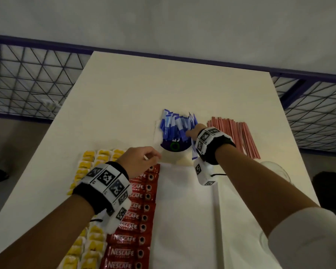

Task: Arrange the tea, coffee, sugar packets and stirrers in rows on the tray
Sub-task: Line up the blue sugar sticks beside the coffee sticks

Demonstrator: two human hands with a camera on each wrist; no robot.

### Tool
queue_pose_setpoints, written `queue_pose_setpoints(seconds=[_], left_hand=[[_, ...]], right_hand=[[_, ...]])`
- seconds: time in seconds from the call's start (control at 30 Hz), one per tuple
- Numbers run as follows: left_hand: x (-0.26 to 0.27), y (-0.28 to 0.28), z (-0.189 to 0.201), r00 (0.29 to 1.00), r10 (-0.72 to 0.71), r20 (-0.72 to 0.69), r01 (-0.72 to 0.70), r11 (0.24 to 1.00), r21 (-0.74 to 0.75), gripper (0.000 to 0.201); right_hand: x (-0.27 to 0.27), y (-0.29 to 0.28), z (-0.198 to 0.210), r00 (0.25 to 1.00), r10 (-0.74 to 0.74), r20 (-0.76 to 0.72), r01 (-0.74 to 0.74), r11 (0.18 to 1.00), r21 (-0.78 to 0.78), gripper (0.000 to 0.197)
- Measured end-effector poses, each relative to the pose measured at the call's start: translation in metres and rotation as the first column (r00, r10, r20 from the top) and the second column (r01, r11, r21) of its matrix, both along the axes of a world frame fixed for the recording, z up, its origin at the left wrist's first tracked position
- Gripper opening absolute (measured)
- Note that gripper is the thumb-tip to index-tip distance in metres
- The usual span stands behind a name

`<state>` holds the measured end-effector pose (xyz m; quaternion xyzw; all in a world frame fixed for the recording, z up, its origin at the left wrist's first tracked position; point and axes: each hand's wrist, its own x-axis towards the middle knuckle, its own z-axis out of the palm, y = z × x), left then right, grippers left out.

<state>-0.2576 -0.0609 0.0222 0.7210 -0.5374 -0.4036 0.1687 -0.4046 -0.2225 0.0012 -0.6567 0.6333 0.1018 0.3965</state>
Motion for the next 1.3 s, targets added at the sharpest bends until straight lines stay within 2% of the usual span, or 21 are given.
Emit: queue_pose_setpoints(seconds=[0.07,0.17,0.27,0.37,0.43,0.5,0.57,0.63,0.7,0.77,0.83,0.93,1.03,1.1,1.17,1.23,1.27,1.3], left_hand=[[-0.004,-0.004,0.001,1.000,-0.014,-0.001,0.014,1.000,0.012,0.019],[-0.009,-0.013,0.002,0.998,0.030,-0.053,-0.027,0.999,0.044,0.024],[-0.017,-0.025,0.003,0.956,0.160,-0.247,-0.135,0.984,0.118,0.032],[-0.029,-0.036,0.008,0.810,0.361,-0.462,-0.254,0.926,0.279,0.044],[-0.038,-0.040,0.012,0.692,0.455,-0.560,-0.263,0.882,0.391,0.050],[-0.045,-0.041,0.015,0.580,0.496,-0.646,-0.209,0.857,0.470,0.050],[-0.051,-0.040,0.017,0.477,0.508,-0.717,-0.139,0.850,0.509,0.051],[-0.056,-0.039,0.019,0.382,0.534,-0.754,-0.120,0.838,0.533,0.051],[-0.057,-0.040,0.019,0.326,0.575,-0.750,-0.149,0.815,0.560,0.047],[-0.056,-0.041,0.019,0.334,0.590,-0.735,-0.163,0.804,0.571,0.044],[-0.056,-0.042,0.017,0.394,0.576,-0.716,-0.173,0.812,0.558,0.043],[-0.055,-0.046,0.013,0.463,0.573,-0.676,-0.190,0.809,0.556,0.049],[-0.053,-0.052,0.009,0.447,0.596,-0.666,-0.192,0.792,0.580,0.051],[-0.053,-0.056,0.007,0.456,0.596,-0.661,-0.235,0.797,0.556,0.046],[-0.052,-0.059,0.005,0.484,0.584,-0.652,-0.270,0.808,0.523,0.041],[-0.048,-0.060,0.003,0.536,0.548,-0.642,-0.270,0.832,0.484,0.032],[-0.046,-0.060,0.002,0.558,0.527,-0.641,-0.271,0.846,0.460,0.027],[-0.043,-0.060,0.000,0.569,0.514,-0.642,-0.278,0.855,0.438,0.024]], right_hand=[[-0.005,0.000,0.004,0.997,-0.046,0.058,0.047,0.999,-0.021,0.036],[-0.012,0.006,0.017,0.989,-0.053,0.141,0.059,0.998,-0.039,0.037],[-0.016,0.023,0.026,0.976,0.005,0.217,0.003,0.999,-0.037,0.038],[-0.014,0.042,0.030,0.967,0.057,0.248,-0.054,0.998,-0.021,0.033],[-0.010,0.053,0.034,0.951,0.054,0.306,-0.056,0.998,-0.001,0.027],[-0.005,0.063,0.039,0.914,0.031,0.404,-0.030,1.000,-0.007,0.022],[0.000,0.074,0.045,0.877,0.005,0.480,0.015,0.999,-0.039,0.007],[0.002,0.083,0.048,0.880,0.020,0.475,0.024,0.996,-0.086,0.013],[0.005,0.089,0.046,0.891,0.031,0.454,0.023,0.993,-0.113,0.015],[0.007,0.093,0.043,0.910,0.046,0.412,0.012,0.990,-0.138,0.024],[0.007,0.096,0.042,0.916,0.031,0.400,0.027,0.990,-0.140,0.034],[0.006,0.097,0.035,0.929,0.012,0.370,0.045,0.988,-0.145,0.039],[0.007,0.097,0.028,0.976,0.130,0.176,-0.091,0.972,-0.215,0.039],[0.004,0.098,0.025,0.975,0.210,0.068,-0.186,0.946,-0.265,0.045],[0.001,0.096,0.024,0.968,0.239,0.076,-0.209,0.936,-0.283,0.046],[-0.003,0.093,0.025,0.957,0.270,0.109,-0.228,0.928,-0.295,0.039],[-0.006,0.091,0.024,0.948,0.281,0.149,-0.225,0.923,-0.311,0.037],[-0.009,0.087,0.026,0.940,0.227,0.253,-0.145,0.941,-0.305,0.035]])
